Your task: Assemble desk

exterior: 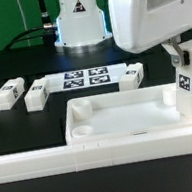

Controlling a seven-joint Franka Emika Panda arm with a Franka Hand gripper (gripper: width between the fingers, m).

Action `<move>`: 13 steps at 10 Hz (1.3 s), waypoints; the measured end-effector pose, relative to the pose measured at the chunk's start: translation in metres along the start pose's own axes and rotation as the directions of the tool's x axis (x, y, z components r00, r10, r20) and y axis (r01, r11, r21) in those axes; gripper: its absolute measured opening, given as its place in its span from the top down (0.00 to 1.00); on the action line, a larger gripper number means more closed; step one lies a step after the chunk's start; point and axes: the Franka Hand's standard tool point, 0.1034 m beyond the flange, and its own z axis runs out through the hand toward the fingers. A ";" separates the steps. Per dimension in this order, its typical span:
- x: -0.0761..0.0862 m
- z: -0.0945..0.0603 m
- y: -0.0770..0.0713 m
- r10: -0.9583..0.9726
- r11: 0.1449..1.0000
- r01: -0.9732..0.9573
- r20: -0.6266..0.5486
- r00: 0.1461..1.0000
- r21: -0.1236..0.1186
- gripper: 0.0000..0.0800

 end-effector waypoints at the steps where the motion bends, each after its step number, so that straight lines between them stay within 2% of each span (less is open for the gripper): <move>1: 0.000 0.000 0.000 0.003 1.000 -0.003 0.000 1.000 0.000 0.63; 3: -0.001 0.000 0.002 0.058 0.998 -0.058 -0.002 0.998 0.007 0.63; 7: 0.000 0.000 0.007 0.380 0.925 -0.379 -0.018 0.925 0.014 0.63; 10: -0.001 0.000 0.008 0.554 0.833 -0.554 -0.015 0.832 0.016 0.63; 13: -0.001 0.000 0.009 0.715 0.699 -0.715 -0.012 0.699 0.018 0.63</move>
Offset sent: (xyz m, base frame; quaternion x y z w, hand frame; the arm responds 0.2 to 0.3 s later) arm -0.0088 -0.0031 -0.0008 0.0295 -0.0045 0.2104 0.9772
